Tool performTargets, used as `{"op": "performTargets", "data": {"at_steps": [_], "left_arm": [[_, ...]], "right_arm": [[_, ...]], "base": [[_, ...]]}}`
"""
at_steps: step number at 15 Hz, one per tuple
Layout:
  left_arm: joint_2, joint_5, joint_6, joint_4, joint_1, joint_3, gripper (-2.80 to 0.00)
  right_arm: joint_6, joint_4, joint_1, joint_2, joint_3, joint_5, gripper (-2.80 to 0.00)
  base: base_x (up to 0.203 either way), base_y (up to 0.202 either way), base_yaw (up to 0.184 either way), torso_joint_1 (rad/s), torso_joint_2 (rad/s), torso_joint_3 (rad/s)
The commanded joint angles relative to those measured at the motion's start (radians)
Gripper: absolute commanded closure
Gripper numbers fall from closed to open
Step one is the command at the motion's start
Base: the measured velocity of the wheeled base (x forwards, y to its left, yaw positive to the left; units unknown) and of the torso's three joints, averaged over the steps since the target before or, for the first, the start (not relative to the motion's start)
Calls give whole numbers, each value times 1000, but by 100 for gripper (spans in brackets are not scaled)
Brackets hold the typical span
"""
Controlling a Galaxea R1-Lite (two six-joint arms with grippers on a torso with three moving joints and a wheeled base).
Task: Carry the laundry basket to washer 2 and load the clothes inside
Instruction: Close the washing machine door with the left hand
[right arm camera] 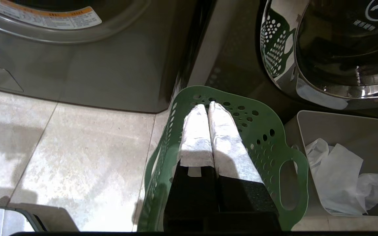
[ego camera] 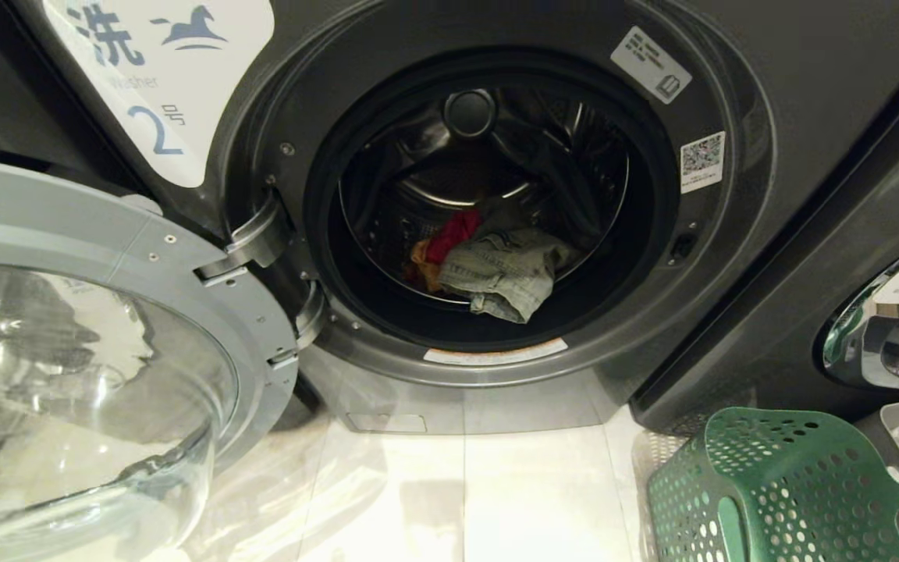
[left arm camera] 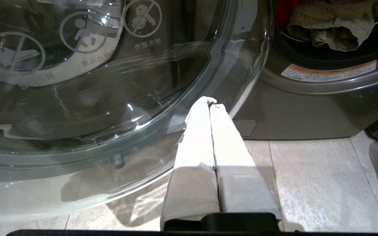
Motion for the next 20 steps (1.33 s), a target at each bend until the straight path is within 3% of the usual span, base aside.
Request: {"op": "performTargets", "data": {"at_steps": [1, 20], "left_arm": [[0, 0, 0, -1, 1, 40, 0], [0, 0, 0, -1, 0, 40, 0]], "right_arm": [[-2, -1, 0, 2, 0, 0, 0], [-2, -1, 0, 2, 0, 0, 0]], "base": [[0, 0, 0, 2, 5, 200], [0, 0, 0, 2, 1, 192]]}}
